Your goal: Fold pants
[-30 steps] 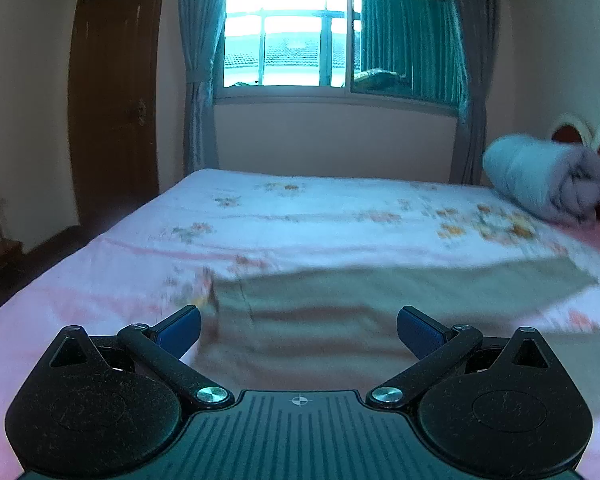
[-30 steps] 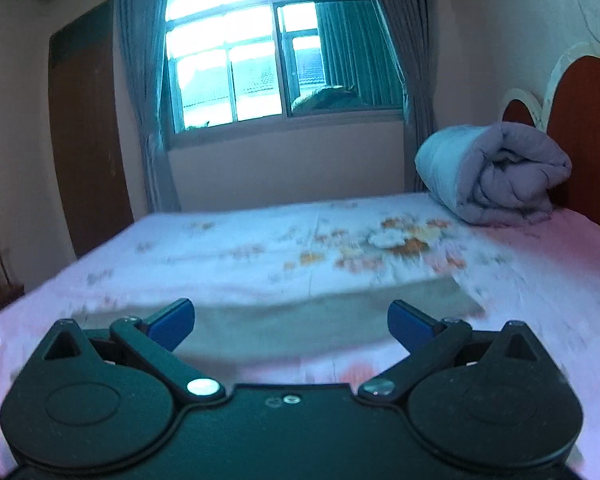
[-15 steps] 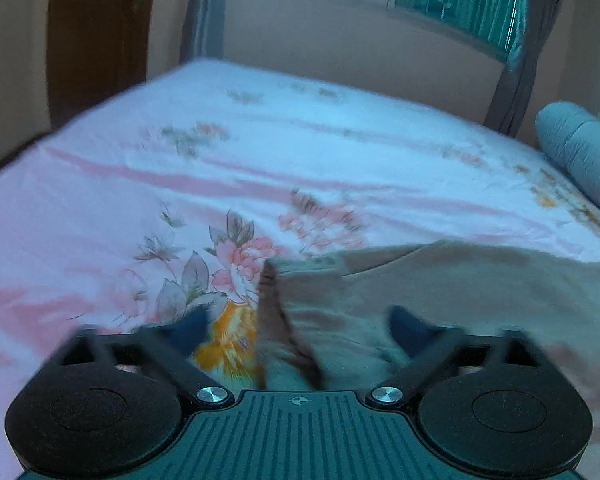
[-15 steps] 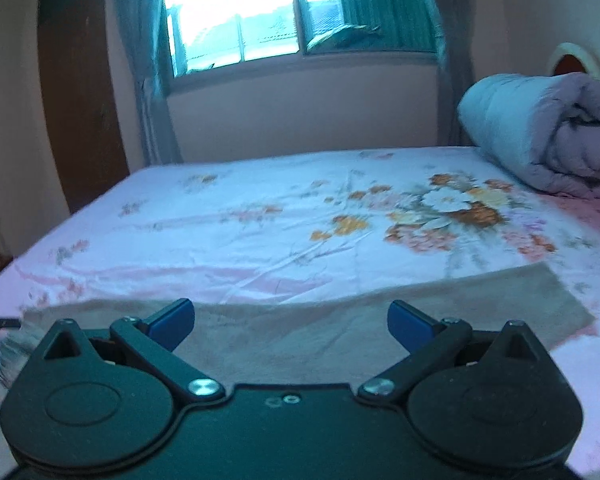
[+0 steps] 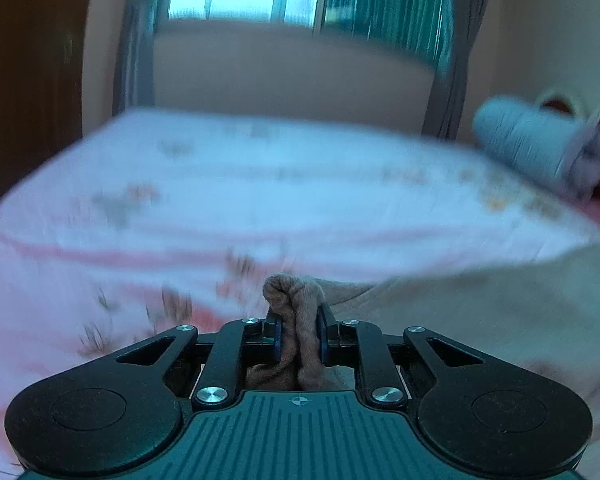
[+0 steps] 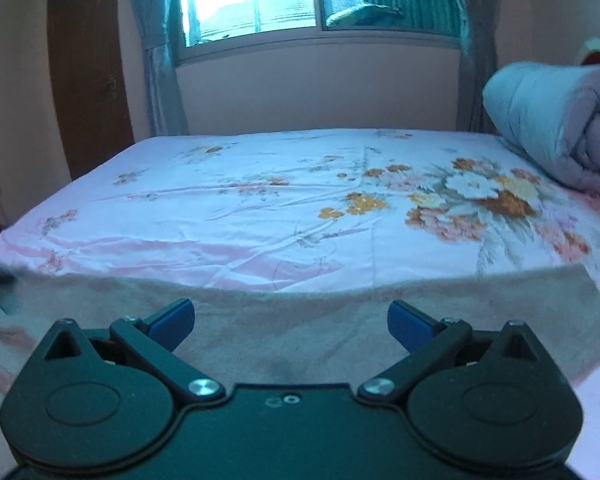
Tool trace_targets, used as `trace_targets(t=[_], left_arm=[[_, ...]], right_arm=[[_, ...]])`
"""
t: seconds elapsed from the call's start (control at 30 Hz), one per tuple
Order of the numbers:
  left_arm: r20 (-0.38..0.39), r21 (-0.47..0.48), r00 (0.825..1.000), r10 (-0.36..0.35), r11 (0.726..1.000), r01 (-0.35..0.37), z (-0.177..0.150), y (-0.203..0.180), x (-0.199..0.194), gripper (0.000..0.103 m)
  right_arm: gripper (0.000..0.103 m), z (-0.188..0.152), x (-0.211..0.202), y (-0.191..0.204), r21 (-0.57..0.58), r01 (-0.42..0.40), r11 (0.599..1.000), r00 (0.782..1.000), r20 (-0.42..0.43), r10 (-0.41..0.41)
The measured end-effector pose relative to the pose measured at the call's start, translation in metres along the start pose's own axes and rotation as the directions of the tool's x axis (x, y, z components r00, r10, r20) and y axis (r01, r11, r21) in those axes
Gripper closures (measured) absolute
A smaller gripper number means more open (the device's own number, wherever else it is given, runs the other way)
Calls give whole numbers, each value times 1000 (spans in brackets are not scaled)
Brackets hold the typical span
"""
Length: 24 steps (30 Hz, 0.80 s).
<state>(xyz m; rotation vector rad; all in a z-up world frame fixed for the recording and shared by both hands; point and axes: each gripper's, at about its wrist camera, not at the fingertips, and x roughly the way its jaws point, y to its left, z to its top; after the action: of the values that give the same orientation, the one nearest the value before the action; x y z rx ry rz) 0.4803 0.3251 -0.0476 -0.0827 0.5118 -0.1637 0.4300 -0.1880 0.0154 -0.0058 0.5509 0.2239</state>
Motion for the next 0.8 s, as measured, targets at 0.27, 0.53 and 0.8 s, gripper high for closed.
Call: trace_targets(t=[0.27, 0.53, 0.8], left_arm=[[96, 4, 994, -48, 999, 48, 11, -7, -68, 87], [76, 41, 996, -47, 998, 44, 6, -1, -77, 88], [33, 66, 999, -42, 997, 40, 15, 1, -54, 88]], right_arm=[[28, 10, 64, 27, -338, -154, 929, 988, -77, 136], [43, 21, 127, 48, -551, -310, 775, 949, -232, 214], [103, 34, 157, 29, -469, -443, 764, 870, -430, 241]])
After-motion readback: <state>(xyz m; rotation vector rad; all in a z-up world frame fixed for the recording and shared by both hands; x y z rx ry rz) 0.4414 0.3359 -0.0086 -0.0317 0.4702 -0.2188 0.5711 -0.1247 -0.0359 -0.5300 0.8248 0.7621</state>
